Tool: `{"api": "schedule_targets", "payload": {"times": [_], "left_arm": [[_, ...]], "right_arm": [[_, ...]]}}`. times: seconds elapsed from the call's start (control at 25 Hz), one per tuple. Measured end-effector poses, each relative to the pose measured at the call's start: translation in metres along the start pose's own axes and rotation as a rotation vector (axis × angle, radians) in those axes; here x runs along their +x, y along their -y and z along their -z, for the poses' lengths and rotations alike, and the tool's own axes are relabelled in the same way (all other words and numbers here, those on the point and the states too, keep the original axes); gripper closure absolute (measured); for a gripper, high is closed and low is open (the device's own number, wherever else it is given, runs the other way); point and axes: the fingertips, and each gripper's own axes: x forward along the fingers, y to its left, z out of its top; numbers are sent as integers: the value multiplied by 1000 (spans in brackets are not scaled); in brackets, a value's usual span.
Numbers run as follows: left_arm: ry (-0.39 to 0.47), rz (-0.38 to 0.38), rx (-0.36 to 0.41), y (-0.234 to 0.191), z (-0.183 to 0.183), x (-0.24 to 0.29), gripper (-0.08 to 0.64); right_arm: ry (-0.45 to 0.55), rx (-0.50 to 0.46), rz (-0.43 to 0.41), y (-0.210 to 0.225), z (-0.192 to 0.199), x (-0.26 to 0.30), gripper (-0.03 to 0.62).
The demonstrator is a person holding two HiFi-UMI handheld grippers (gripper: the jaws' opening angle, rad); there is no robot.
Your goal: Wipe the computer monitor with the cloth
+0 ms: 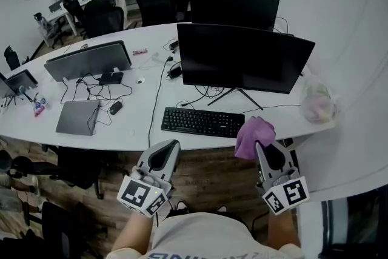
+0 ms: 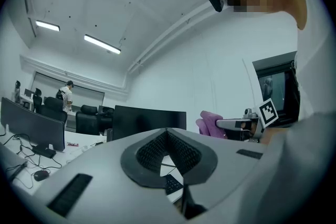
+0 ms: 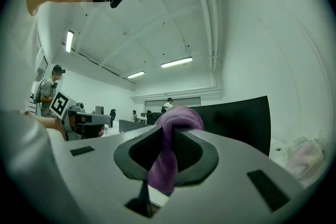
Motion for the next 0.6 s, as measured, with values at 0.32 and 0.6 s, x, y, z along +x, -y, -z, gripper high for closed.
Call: {"api": "schedule_targets", "payload": {"times": [0.32,0.6], "left_arm": [[-27,4,-28,14,14,12,552],[-76,-22,8,33,24,35,552]], "right_arm": [[-22,7,0,13,8,-13,525],[-22,41,7,51,24,-34,525]]}}
